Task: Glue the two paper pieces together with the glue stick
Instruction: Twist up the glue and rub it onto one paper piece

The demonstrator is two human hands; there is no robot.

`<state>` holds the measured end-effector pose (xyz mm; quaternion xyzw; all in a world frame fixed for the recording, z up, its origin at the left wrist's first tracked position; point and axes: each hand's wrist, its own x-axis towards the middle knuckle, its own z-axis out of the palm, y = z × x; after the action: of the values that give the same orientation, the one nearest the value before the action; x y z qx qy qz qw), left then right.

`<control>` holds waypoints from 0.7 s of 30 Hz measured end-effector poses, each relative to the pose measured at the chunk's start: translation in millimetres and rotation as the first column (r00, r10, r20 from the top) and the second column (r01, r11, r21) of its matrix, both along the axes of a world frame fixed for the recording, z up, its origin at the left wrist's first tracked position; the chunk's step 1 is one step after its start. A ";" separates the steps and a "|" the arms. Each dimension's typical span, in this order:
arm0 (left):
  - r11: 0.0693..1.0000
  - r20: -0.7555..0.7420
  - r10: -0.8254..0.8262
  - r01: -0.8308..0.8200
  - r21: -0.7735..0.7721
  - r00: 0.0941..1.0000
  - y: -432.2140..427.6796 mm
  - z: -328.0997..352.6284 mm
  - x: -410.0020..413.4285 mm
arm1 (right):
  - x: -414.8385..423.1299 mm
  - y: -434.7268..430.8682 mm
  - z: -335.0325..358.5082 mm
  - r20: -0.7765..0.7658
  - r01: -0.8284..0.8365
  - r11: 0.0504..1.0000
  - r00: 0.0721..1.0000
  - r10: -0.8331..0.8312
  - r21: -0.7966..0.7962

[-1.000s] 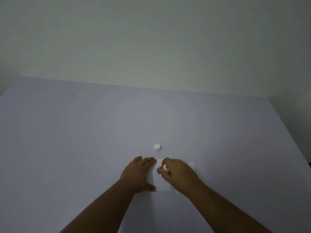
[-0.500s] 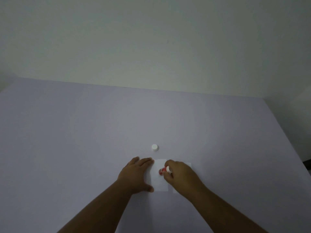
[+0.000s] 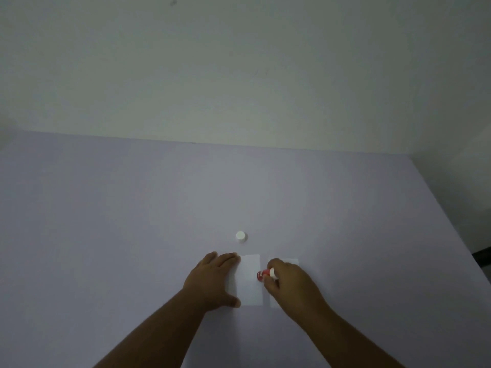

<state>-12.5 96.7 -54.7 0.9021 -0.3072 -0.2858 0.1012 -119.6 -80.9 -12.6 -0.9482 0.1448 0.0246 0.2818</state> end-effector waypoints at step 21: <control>1.000 -0.010 0.014 -0.014 -0.002 1.000 -1.2 -2.5 0.5 | 62.5 -48.6 -20.4 -0.006 0.332 0.646 0.892 -0.452 0.687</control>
<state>-12.0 95.5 -57.1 0.9027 -0.3007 -0.2892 0.1054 -57.1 -129.5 -32.9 -0.7256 0.3043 -0.0655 0.6137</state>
